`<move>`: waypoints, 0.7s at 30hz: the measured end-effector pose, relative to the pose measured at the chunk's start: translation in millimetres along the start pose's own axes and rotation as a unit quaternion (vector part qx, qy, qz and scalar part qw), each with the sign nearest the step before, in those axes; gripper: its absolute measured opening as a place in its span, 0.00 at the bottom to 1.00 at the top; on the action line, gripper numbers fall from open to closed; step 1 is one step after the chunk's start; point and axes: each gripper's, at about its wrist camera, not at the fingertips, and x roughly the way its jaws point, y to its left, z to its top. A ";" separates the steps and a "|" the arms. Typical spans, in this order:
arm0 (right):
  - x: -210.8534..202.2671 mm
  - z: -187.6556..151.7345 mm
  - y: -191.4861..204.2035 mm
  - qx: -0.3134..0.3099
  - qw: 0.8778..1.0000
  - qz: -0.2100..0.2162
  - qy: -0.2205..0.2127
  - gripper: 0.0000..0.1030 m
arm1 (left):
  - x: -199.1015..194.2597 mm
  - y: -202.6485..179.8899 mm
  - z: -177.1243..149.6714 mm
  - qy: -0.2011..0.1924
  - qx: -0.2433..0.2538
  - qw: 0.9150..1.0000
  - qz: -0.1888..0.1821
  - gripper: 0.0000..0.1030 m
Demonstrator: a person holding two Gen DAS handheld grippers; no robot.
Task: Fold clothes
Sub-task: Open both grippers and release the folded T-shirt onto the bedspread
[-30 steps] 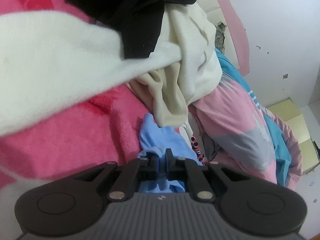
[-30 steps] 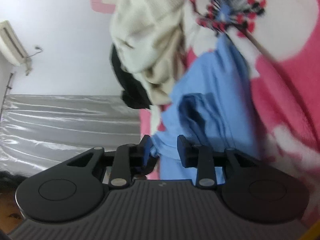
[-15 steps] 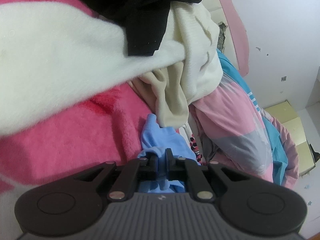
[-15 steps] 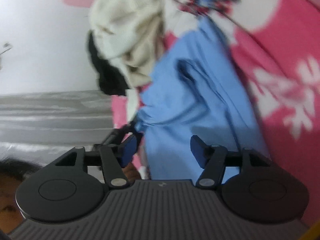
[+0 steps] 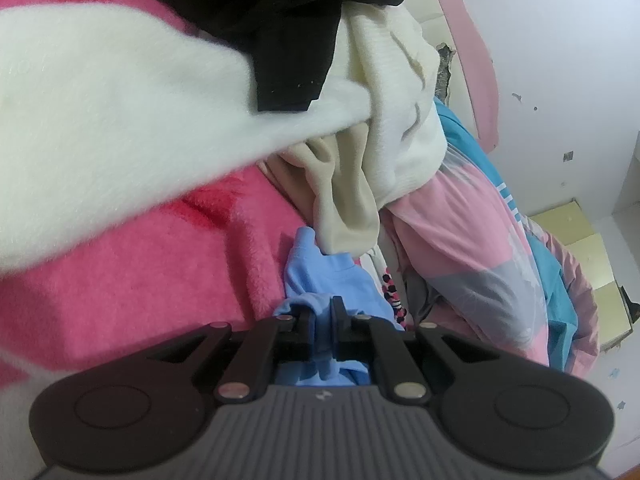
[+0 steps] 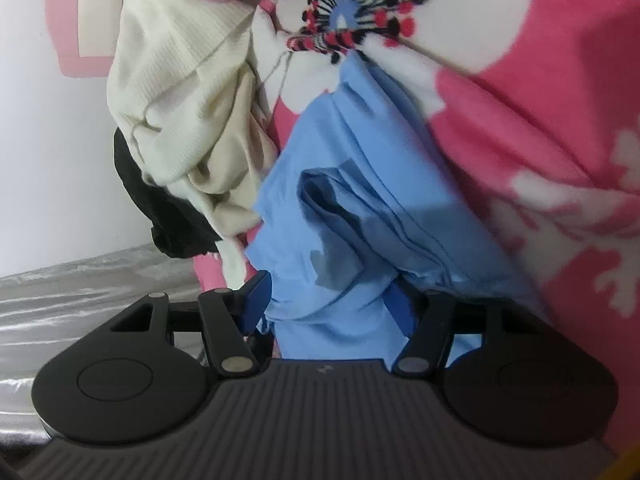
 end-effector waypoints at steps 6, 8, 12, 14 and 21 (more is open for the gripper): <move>-2.3 -2.5 5.4 -0.006 1.000 0.015 -0.027 0.14 | -4.2 -7.2 -0.2 -0.001 0.016 1.000 -0.003 0.07; -4.7 -4.0 9.8 -0.014 0.999 0.030 -0.039 0.11 | -7.0 -9.0 1.0 -0.001 0.016 1.000 -0.012 0.07; -5.6 8.2 20.3 -0.017 0.995 0.068 -0.072 0.11 | -3.7 -10.5 8.4 0.001 -0.005 1.000 -0.028 0.10; -5.3 20.4 24.4 -0.016 0.991 0.096 -0.094 0.15 | 0.4 -9.4 11.7 0.005 -0.020 0.999 -0.031 0.18; -11.0 46.2 16.3 -0.005 0.974 0.137 -0.180 0.49 | -2.4 6.5 17.4 -0.020 -0.084 0.996 -0.028 0.38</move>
